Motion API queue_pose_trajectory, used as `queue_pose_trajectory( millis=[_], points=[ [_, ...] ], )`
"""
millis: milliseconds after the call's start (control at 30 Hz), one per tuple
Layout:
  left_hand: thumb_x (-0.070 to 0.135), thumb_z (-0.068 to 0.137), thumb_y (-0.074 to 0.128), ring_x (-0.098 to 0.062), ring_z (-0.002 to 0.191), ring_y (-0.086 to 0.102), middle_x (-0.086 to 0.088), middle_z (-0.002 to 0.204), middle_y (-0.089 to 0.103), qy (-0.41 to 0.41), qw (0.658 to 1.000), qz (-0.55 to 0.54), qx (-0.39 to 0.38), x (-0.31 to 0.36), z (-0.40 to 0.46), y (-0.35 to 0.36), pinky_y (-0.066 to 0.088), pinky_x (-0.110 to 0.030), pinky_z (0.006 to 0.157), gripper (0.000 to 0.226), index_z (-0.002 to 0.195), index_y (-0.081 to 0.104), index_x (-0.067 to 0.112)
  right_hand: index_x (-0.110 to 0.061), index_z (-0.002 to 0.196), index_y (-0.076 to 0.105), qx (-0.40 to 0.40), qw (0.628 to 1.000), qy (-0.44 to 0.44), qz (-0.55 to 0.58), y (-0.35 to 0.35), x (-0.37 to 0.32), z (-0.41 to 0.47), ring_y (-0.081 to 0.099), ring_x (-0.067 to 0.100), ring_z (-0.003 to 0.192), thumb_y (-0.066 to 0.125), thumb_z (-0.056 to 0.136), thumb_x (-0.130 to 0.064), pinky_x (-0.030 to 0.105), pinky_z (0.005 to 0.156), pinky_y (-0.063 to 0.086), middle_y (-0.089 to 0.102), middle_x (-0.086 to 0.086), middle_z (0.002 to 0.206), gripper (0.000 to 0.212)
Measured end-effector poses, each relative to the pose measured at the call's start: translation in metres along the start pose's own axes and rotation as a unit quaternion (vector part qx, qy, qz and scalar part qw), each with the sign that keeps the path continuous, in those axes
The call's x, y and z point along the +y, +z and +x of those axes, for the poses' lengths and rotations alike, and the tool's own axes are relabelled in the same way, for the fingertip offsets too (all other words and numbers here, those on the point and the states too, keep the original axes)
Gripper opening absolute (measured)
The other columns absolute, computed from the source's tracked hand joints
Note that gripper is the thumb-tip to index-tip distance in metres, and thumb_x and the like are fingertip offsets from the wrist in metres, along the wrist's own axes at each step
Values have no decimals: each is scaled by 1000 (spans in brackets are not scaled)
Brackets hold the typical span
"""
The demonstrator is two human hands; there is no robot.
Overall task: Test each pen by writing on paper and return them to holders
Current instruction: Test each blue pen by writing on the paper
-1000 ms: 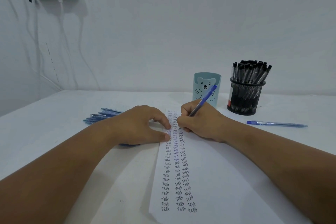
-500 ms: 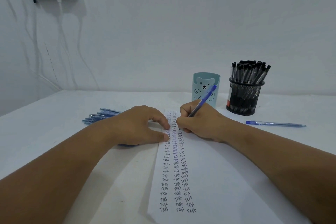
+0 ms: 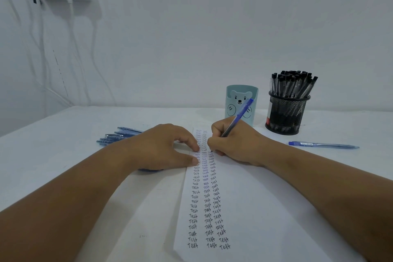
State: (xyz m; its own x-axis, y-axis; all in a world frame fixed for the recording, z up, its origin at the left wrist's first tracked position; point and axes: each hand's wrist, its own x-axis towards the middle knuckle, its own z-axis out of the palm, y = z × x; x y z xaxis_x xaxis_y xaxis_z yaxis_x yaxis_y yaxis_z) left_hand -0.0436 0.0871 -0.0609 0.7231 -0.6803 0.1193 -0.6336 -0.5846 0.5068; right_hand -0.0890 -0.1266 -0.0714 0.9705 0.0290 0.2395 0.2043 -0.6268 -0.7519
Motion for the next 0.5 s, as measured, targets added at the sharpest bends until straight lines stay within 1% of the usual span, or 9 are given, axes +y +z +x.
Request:
queue_pose_trajectory(
  millis=[100,233,367,500],
  points=[
    [43,80,82,10,120,51,31,120,63,0,1000,3,0,1,0,0,37,-27,113,23,102,74,44,-10,61,54,11,1000,2,-10,0,1,1,48,9,56,68,79,-14,27,59,43,57,-2,55,23],
    [43,80,81,10,120,51,31,120,63,-3,1000,2,-1,2,0,0,37,-26,113,24,103,74,42,-15,59,52,12,1000,-2,-12,0,0,0,47,10,56,67,79,-13,25,57,42,56,-2,55,25],
    [44,80,81,9,121,50,30,122,63,-8,1000,8,-2,2,0,0,37,-27,113,24,103,74,44,-13,59,55,7,1000,11,7,0,1,1,49,12,56,67,79,-12,26,58,43,58,0,54,23],
    [46,79,81,8,121,51,30,121,63,-9,1000,8,-4,1,0,-1,37,-30,114,24,102,74,45,-15,57,54,6,1000,9,-1,0,0,1,48,9,55,68,79,-12,24,56,43,58,-2,53,25]
  ],
)
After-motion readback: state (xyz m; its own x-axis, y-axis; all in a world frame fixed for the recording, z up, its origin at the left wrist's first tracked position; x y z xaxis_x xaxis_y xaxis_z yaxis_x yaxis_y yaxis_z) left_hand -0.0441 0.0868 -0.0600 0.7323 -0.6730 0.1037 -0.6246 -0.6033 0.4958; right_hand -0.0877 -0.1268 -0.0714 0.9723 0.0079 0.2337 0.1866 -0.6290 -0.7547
